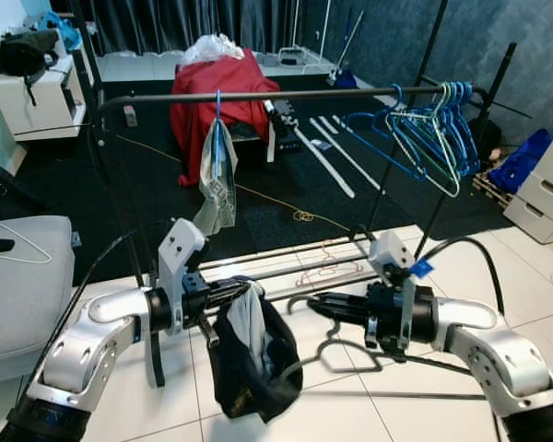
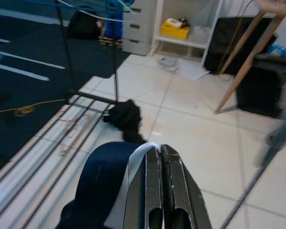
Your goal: Hang hanger
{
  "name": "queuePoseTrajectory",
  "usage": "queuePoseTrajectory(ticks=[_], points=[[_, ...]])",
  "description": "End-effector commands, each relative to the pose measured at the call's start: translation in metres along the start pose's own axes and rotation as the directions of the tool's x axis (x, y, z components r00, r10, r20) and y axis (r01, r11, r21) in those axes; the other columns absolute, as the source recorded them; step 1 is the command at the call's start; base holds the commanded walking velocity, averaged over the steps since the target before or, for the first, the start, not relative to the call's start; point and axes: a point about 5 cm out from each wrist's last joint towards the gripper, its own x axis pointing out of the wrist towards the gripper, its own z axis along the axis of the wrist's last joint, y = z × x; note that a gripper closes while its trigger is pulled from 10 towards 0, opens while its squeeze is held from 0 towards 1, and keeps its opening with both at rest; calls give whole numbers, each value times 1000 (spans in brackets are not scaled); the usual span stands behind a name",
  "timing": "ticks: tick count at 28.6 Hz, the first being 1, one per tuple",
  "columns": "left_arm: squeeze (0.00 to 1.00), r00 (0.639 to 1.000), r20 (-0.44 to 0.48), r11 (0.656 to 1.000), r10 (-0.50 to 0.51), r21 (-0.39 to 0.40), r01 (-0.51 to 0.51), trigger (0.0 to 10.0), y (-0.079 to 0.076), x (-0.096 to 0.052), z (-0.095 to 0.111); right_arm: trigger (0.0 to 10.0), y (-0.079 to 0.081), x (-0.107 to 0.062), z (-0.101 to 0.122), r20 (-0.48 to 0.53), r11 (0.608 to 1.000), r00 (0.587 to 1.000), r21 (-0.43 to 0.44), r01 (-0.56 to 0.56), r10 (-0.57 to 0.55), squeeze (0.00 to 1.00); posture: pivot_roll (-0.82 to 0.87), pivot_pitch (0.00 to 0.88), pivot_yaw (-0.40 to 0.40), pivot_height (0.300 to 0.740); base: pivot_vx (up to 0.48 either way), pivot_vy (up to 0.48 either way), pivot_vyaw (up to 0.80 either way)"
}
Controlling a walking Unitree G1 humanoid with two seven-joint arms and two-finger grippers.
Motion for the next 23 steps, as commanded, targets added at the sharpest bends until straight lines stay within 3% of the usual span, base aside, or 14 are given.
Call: queuePoseTrajectory(ticks=[1,8,9,11,12,14,15,18,20,21,22,23], points=[[0,1000,2,1000,-2,28,2,0,3,-1,3,10000,3,-2,3,10,1000,1000,4,-20,20,0,-118,74,-46,740,0,0,0],[0,1000,6,1000,-10,29,10,0,4,3,4,10000,0,-3,12,5,997,1000,-78,19,-19,0,-123,70,-40,740,0,0,0],[0,1000,-3,1000,-2,20,2,0,4,3,3,10000,-1,-2,11,-17,994,999,-103,39,-41,0,-122,68,-39,740,0,0,0],[0,991,-64,993,114,-3,-115,0,15,1,-11,10000,-8,-3,-7,-165,979,975,-163,123,-150,0,-120,69,-39,740,0,0,0],[0,991,-64,993,114,-3,-115,0,15,1,-11,10000,-8,-3,-7,-165,979,975,-163,123,-150,0,-120,69,-39,740,0,0,0],[0,931,-128,937,343,-26,-349,0,35,-3,-31,10000,-13,-5,-34,-271,959,923,-144,242,-274,0,-110,62,-39,740,0,0,0],[0,931,-128,937,343,-26,-349,0,35,-3,-31,10000,-13,-5,-34,-271,959,923,-144,242,-274,0,-110,62,-39,740,0,0,0],[0,824,-193,836,532,-37,-548,0,48,-11,-55,10000,-10,-3,-54,-278,934,892,-83,347,-356,0,-108,61,-35,740,0,0,0],[0,824,-193,836,532,-37,-548,0,48,-11,-55,10000,-10,-3,-54,-278,934,892,-83,347,-356,0,-108,61,-35,740,0,0,0],[0,770,-219,779,599,-62,-624,0,48,-17,-70,10000,-11,-2,-60,-239,898,868,-45,439,-436,0,-109,57,-32,740,0,0,0],[0,770,-219,779,599,-62,-624,0,48,-17,-70,10000,-11,-2,-60,-239,898,868,-45,439,-436,0,-109,57,-32,740,0,0,0],[0,741,-229,739,632,-109,-664,1608,46,-20,-78,10000,-17,-4,-63,-202,846,825,-38,532,-528,0,-111,58,-31,740,0,0,0]])
